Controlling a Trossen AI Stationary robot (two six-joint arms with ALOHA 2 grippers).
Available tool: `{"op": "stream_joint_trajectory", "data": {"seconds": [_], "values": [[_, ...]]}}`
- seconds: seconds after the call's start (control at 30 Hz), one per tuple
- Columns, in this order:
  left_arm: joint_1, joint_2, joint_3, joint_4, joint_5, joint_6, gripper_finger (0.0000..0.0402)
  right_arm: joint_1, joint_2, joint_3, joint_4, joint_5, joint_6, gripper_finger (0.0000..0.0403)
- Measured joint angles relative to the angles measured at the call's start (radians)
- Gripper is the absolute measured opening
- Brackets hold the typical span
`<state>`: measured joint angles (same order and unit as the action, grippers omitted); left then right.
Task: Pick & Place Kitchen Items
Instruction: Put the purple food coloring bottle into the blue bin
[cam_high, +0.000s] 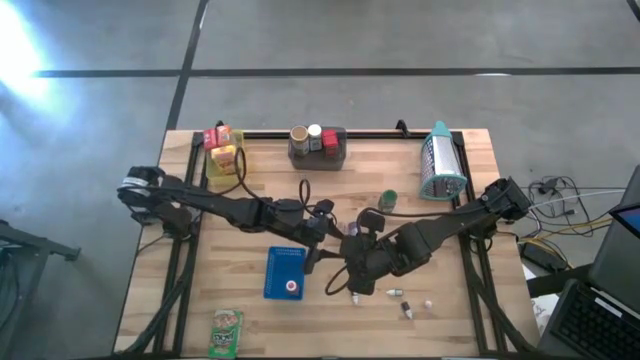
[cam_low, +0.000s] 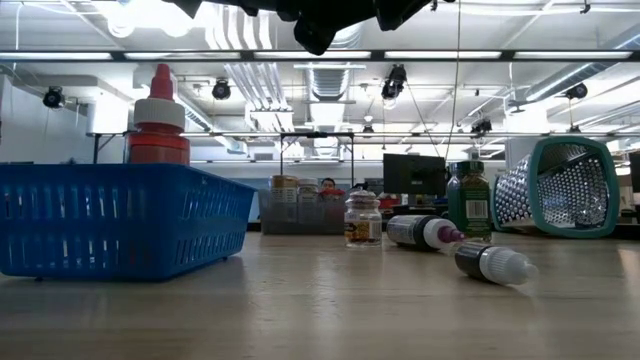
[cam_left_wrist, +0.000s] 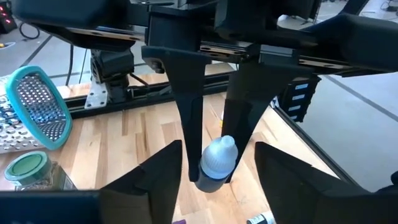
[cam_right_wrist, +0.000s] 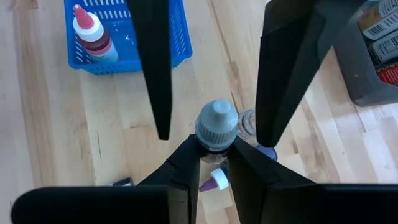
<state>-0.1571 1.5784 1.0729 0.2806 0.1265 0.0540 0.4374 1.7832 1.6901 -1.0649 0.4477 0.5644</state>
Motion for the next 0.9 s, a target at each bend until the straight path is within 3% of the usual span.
{"op": "stream_joint_trajectory", "data": {"seconds": [0.7, 0.9], "values": [[-0.005, 0.0, 0.0, 0.012, -0.024, -0.001, 0.0092, -0.004, 0.0, 0.0, 0.001, 0.0, 0.006, 0.0062], [-0.005, 0.0, 0.0, 0.013, -0.024, -0.001, 0.0083, -0.004, 0.0, 0.0, 0.002, -0.002, 0.017, 0.0092]]}}
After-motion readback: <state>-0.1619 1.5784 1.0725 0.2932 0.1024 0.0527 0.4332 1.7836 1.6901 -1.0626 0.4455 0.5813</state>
